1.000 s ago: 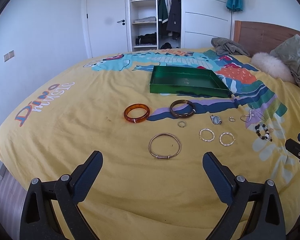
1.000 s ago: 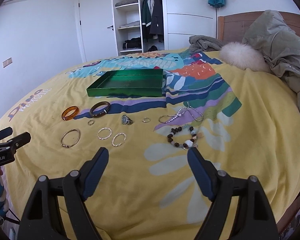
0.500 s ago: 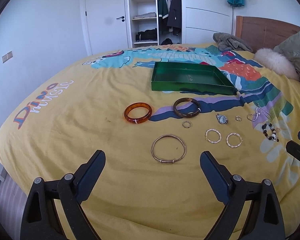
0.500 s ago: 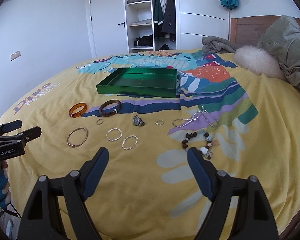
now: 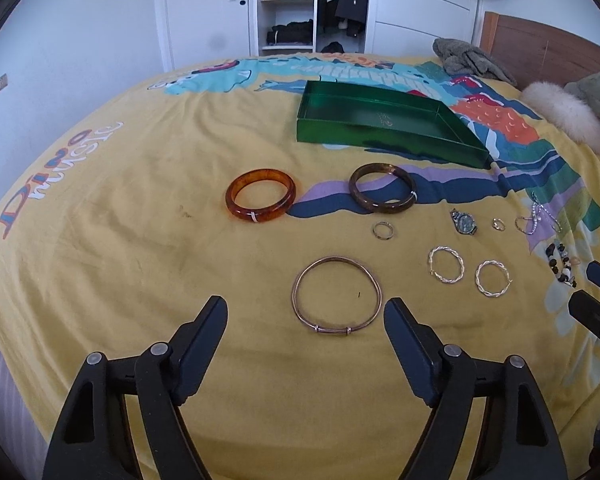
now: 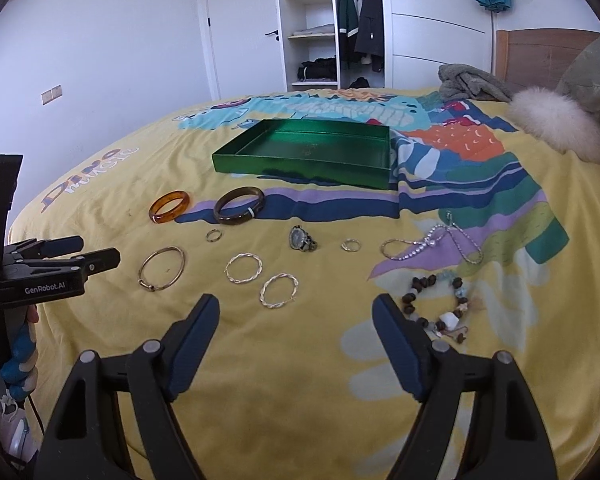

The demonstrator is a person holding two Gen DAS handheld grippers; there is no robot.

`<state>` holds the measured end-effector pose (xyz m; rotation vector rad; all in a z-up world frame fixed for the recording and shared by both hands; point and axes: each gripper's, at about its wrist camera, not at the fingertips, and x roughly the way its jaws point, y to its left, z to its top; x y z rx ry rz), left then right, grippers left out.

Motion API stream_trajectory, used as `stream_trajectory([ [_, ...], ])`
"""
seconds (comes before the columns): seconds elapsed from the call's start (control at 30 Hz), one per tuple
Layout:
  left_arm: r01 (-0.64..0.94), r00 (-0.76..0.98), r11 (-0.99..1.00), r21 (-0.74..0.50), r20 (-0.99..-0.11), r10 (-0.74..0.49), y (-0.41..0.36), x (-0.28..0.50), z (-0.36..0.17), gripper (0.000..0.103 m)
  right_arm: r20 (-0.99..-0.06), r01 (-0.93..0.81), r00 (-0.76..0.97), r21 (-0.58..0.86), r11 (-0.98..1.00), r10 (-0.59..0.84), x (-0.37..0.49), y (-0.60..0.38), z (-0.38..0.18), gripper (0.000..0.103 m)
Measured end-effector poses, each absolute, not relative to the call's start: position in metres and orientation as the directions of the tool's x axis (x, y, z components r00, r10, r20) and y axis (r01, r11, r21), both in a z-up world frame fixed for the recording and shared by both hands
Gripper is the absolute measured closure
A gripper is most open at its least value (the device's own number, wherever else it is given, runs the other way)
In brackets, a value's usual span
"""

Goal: Organize jewelry
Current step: 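Close the left tool on the large thin silver bangle while the right tool grasps a twisted silver hoop, then carry the silver bangle and twisted hoop with both tools over the green tray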

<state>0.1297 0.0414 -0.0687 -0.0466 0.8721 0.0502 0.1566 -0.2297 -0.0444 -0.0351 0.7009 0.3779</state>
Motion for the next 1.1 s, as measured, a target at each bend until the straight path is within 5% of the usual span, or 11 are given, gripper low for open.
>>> stream_trajectory([
  [0.6,-0.053,0.526,0.997,-0.059,-0.85,-0.022,0.046,0.176,-0.122,0.056,-0.758,-0.484,0.53,0.098,0.87,0.38,0.233,-0.189,-0.108,0.046],
  [0.77,-0.034,0.525,0.998,-0.053,-0.851,-0.027,0.043,0.177,-0.123,0.076,-0.774,-0.498,0.521,0.066,0.864,0.36,0.237,-0.189,-0.118,0.069],
  [0.9,-0.032,0.525,0.997,-0.068,-0.85,-0.041,0.045,0.176,-0.123,0.097,-0.762,-0.491,0.525,0.092,0.866,0.379,0.237,-0.196,-0.116,0.071],
  [1.1,-0.045,0.552,0.996,-0.081,-0.833,-0.043,0.048,0.168,-0.115,0.099,-0.73,-0.476,0.548,0.129,0.87,0.408,0.225,-0.205,-0.107,0.071],
])
